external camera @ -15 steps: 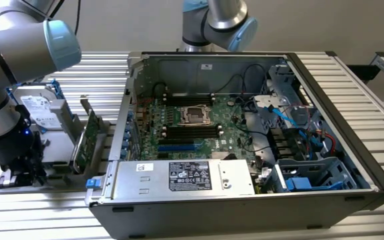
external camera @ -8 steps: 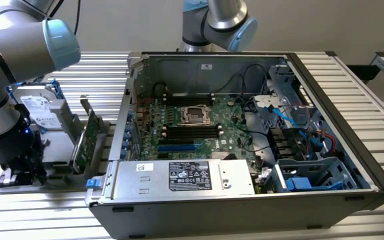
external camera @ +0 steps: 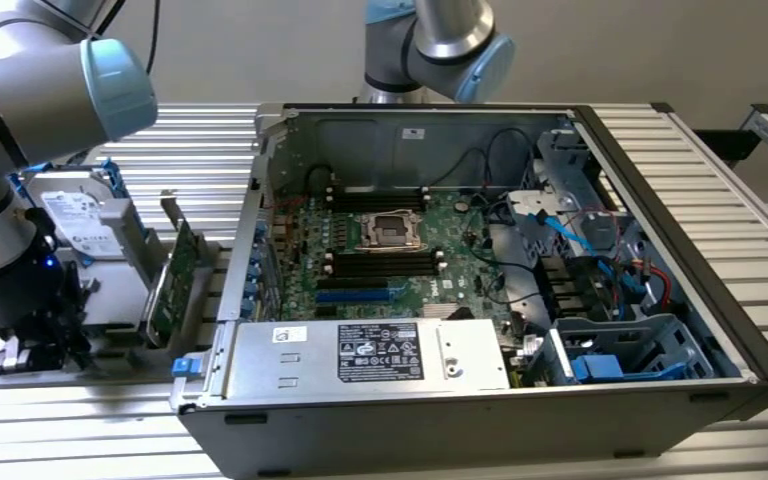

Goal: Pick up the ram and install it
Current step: 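Pick up the ram and move it above insertion slot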

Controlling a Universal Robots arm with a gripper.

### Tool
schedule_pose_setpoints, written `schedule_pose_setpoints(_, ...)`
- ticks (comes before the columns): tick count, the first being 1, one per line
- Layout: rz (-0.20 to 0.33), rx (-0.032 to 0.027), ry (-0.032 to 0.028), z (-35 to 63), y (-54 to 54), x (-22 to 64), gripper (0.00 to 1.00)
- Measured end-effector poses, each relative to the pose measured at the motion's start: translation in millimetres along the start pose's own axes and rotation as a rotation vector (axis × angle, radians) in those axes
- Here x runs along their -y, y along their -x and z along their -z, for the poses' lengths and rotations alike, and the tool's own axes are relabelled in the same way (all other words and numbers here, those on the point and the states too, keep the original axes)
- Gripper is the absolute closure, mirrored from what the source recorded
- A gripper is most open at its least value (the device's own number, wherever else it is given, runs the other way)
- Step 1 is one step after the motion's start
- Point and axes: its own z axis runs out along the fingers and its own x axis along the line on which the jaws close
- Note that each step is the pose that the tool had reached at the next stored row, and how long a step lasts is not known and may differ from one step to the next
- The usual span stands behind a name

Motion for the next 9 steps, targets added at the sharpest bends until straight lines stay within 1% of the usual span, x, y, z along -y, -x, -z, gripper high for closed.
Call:
schedule_pose_setpoints(3, 0.0, 0.0, -0.0001, 0.0, 0.0, 0.0, 0.7)
schedule_pose_setpoints(5, 0.0, 0.0001, -0.0001, -0.1, 0.0, 0.0, 0.72)
schedule_pose_setpoints(6, 0.0, -0.0002, -0.0001, 0.0, -0.1, 0.0, 0.78)
schedule_pose_setpoints(7, 0.0, 0.0, -0.0001, 0.0, 0.0, 0.0, 0.78)
schedule_pose_setpoints(8, 0.0, 0.0, -0.0001, 0.0, 0.0, 0.0, 0.85)
schedule_pose_setpoints(9, 0.0, 0.0, -0.0001, 0.0, 0.0, 0.0, 0.86)
